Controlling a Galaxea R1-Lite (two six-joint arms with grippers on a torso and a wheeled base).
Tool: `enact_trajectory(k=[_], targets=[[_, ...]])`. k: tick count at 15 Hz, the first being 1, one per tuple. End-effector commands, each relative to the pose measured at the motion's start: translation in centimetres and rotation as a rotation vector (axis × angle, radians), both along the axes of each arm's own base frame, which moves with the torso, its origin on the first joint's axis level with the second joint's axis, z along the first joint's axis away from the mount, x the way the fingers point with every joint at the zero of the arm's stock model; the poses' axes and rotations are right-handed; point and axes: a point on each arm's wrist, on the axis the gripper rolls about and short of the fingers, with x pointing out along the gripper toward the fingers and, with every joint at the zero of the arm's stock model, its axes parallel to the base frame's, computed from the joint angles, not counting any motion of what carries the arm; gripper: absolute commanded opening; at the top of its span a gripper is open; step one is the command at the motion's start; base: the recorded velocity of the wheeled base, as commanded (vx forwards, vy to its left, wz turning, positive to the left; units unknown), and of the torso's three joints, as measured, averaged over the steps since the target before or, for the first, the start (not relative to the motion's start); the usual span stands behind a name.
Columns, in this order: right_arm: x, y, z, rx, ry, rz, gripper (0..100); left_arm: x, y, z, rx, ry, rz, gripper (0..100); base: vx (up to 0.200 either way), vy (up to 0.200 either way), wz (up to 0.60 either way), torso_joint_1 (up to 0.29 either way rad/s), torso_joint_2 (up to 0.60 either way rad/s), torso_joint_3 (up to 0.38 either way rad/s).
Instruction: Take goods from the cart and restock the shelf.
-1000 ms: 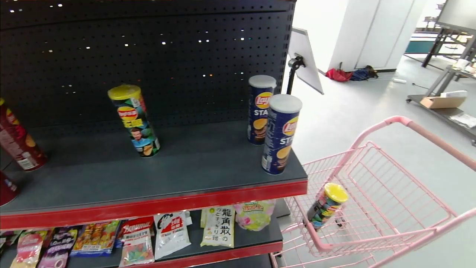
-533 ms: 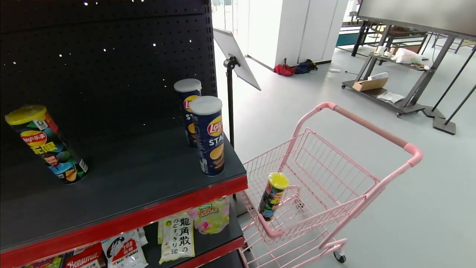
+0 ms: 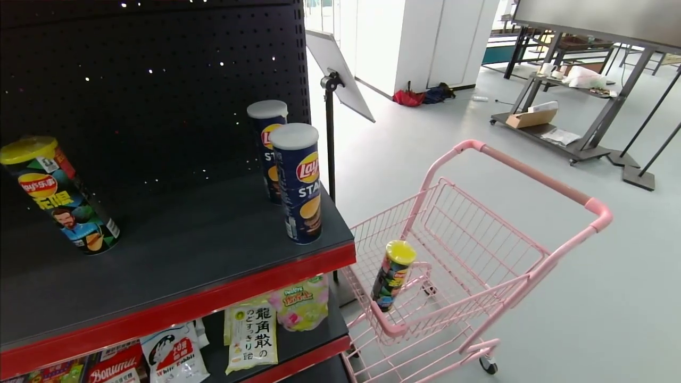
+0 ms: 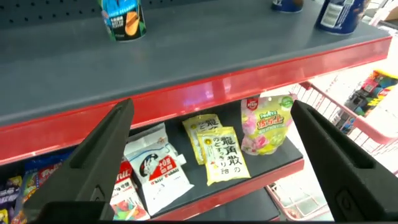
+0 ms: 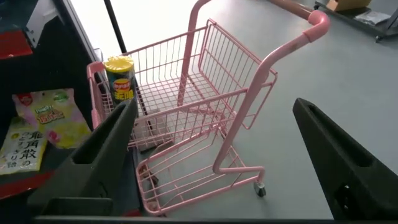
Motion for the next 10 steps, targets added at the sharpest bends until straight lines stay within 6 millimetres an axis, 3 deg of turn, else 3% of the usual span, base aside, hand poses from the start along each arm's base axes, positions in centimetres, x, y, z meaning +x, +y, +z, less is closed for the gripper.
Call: enact_trajectory(k=[1,10], targets=[[0.01,0.00,-0.03,-0.002,0.002,0.000,100,0.00,0.00,0.00,0.000,0.000,0.001,100,0.000,0.000,0.00,-0.139,0.35,0.212],[0.01,0.00,-0.03,0.000,0.002,-0.001,100,0.00,0.00,0.00,0.000,0.000,-0.001,100,0.000,0.000,0.00,-0.139,0.37,0.220]])
